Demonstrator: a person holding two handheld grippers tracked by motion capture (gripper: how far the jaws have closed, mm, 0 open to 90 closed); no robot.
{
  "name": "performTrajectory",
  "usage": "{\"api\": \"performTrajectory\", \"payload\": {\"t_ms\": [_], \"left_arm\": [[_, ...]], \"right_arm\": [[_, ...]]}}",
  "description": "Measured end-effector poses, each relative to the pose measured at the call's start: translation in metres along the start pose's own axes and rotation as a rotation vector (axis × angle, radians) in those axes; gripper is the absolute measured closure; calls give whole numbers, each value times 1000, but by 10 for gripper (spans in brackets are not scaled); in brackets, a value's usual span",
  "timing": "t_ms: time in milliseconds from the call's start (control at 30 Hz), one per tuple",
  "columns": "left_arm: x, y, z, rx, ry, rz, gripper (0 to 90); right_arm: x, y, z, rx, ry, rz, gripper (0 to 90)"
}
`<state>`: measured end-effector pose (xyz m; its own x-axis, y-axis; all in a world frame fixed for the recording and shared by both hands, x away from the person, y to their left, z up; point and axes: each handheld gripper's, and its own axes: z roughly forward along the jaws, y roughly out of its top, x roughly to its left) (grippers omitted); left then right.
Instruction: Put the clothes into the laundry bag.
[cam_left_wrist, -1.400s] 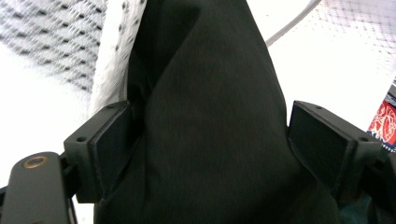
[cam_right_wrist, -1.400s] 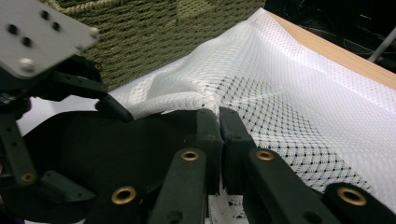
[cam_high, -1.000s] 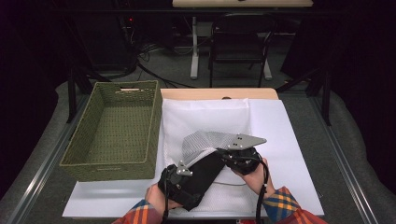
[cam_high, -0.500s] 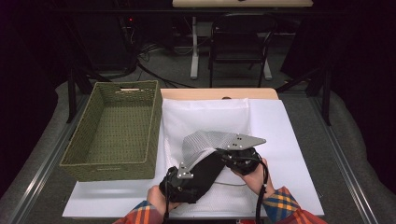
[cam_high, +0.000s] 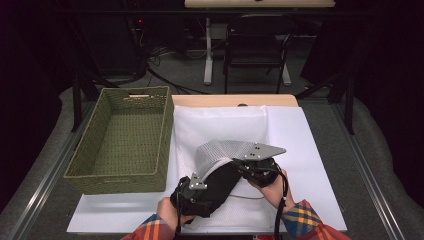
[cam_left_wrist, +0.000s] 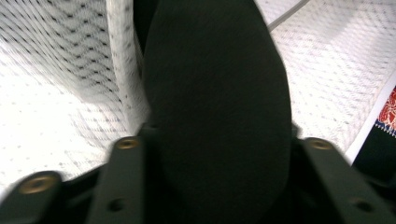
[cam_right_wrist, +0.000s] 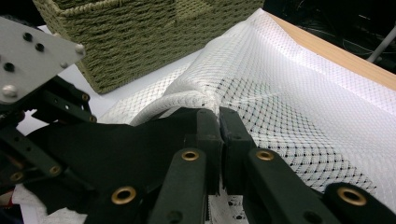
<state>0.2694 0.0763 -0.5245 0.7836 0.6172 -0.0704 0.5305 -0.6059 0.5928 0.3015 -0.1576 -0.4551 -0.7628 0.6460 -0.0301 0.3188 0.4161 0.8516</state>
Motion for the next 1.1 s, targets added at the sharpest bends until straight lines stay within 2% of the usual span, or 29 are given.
{"api": "performTrajectory", "payload": {"t_ms": [33,67,167,300,333,400,433,500,533,567,633,667,700,767,1100], "left_arm": [[-1,1,-1,-7,2,2,470],[-2,2,-4,-12,21,6,422],[-6,6,-11,-47,36,19,339],[-8,8,-10,-37,34,36,321],[-9,7,-7,-15,30,39,323],[-8,7,-5,-7,34,40,334],[-8,6,-3,5,33,39,379],[-7,5,2,22,33,32,406],[-7,4,5,29,37,33,468],[-7,4,6,26,41,29,468],[-6,4,8,21,39,28,555],[-5,4,8,13,40,25,638],[-5,4,7,13,37,23,638],[-5,5,6,7,37,22,697],[-10,22,6,-14,28,30,726]], "right_arm": [[0,0,0,-1,-1,-1,883],[0,0,-1,-2,-1,-2,884],[0,1,-1,-4,0,-1,883],[-1,0,0,-4,-1,0,883],[-1,0,0,-1,1,2,884],[-1,0,1,0,2,3,884],[0,0,1,1,3,5,884],[0,0,1,0,3,3,883],[0,0,1,1,4,2,883],[0,0,1,1,4,2,883],[1,0,1,2,5,0,884],[1,1,1,0,4,-3,884],[1,1,1,0,4,-3,884],[1,1,0,-2,4,-1,884],[3,2,0,-8,15,3,884]]}}
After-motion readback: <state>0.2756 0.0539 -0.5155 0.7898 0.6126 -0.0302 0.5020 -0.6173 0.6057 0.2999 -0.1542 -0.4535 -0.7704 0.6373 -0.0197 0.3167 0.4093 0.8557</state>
